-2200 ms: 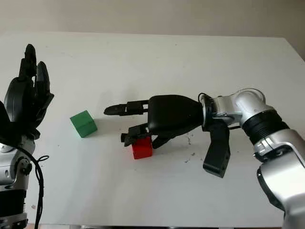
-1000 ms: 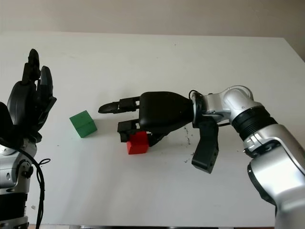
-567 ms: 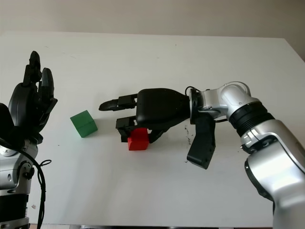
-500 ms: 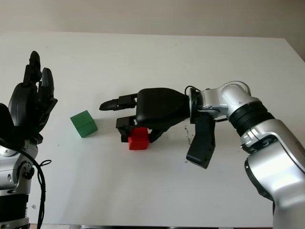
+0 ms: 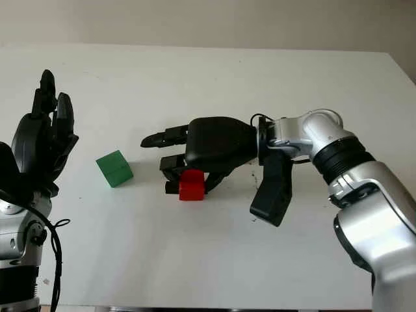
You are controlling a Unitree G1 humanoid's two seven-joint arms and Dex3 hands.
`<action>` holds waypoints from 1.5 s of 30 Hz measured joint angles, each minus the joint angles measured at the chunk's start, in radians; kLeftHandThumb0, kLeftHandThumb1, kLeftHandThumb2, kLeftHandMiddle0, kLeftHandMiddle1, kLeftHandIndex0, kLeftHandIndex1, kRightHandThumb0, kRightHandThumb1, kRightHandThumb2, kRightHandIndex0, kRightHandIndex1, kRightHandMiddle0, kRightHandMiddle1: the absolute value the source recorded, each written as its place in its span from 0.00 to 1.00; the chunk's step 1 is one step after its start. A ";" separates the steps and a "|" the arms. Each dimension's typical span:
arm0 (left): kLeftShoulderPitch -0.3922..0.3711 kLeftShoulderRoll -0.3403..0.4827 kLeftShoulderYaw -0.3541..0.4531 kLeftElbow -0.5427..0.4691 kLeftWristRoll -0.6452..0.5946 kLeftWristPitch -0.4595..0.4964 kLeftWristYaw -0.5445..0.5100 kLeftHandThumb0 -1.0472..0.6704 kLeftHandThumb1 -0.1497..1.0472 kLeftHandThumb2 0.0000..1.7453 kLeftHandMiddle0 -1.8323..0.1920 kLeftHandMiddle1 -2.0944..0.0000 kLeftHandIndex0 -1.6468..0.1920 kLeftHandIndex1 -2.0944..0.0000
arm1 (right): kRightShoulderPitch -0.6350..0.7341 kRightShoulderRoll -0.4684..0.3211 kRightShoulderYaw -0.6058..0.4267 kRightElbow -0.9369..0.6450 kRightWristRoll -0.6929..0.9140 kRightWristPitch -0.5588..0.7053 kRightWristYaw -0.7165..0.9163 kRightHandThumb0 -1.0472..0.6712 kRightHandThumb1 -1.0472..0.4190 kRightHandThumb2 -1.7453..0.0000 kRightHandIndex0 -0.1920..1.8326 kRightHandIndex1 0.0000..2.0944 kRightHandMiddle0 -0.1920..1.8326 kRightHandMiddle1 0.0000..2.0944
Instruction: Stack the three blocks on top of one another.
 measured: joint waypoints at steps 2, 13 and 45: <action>0.000 0.000 0.000 -0.001 0.004 0.000 0.002 0.21 1.00 0.34 1.00 0.99 1.00 1.00 | -0.005 0.000 0.000 0.000 0.000 0.006 0.013 0.36 0.04 0.97 0.16 0.02 0.29 0.70; 0.000 -0.001 -0.001 -0.002 0.009 -0.006 0.002 0.21 1.00 0.34 1.00 1.00 1.00 1.00 | -0.011 0.002 0.001 0.008 0.001 0.030 0.024 0.36 0.05 0.97 0.17 0.03 0.30 0.69; 0.014 -0.017 -0.001 -0.003 0.011 -0.008 0.010 0.21 1.00 0.31 1.00 1.00 1.00 1.00 | -0.015 -0.060 -0.041 -0.043 0.119 0.056 0.229 0.14 0.09 0.98 0.00 0.00 0.00 0.00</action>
